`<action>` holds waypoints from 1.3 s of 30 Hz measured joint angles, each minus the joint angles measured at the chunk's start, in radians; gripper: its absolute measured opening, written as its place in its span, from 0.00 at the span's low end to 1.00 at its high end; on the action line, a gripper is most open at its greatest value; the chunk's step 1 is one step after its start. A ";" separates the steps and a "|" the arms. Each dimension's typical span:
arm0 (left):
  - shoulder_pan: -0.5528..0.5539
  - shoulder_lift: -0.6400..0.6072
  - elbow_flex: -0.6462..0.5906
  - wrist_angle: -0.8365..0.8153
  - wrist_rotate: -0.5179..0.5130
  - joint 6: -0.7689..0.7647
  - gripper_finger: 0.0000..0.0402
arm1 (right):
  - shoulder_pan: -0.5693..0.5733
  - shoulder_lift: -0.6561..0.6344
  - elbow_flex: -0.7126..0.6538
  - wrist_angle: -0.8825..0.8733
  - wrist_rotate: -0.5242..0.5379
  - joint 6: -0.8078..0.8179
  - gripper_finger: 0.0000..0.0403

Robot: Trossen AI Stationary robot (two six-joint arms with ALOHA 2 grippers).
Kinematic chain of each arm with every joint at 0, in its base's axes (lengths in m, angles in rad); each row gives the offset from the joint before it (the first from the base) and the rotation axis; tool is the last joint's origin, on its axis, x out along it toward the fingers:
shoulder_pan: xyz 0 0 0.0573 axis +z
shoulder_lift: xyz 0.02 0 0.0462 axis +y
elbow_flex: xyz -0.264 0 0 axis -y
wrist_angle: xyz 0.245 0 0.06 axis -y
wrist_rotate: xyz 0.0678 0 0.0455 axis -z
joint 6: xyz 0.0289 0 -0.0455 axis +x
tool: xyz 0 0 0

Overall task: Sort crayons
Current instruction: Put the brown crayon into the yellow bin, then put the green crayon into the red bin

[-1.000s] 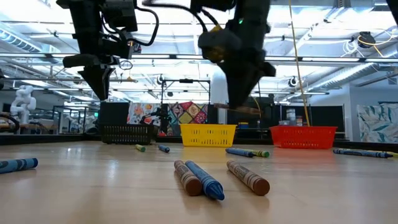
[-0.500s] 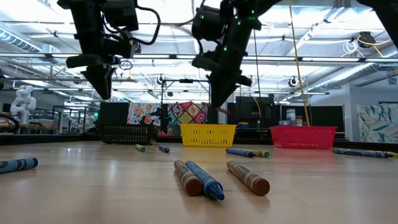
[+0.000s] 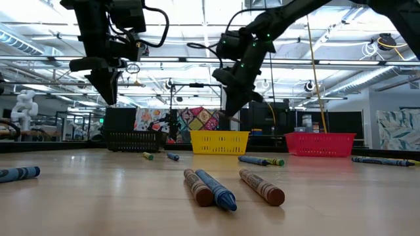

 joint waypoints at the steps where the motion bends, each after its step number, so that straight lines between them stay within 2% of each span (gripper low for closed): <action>1: 0.000 0.000 0.000 0.000 0.000 0.000 0.18 | -0.010 0.000 0.000 0.000 0.000 -0.005 0.00; 12: 0.000 0.000 0.000 0.000 0.000 -0.049 0.18 | -0.038 0.031 0.000 0.022 -0.004 -0.088 0.00; 26: 0.000 0.000 0.000 0.005 0.001 -0.049 0.18 | -0.024 0.099 0.000 0.038 -0.079 -0.133 0.01; 30: 0.000 0.000 0.000 0.004 0.001 -0.049 0.18 | -0.012 0.112 0.000 0.043 -0.070 -0.135 0.06; 35: 0.000 0.000 0.000 0.003 0.001 -0.049 0.18 | -0.003 0.110 0.000 0.054 0.003 -0.142 0.15; 39: 0.000 0.000 0.000 0.004 0.001 -0.048 0.18 | -0.003 0.110 0.000 0.056 0.001 -0.126 0.19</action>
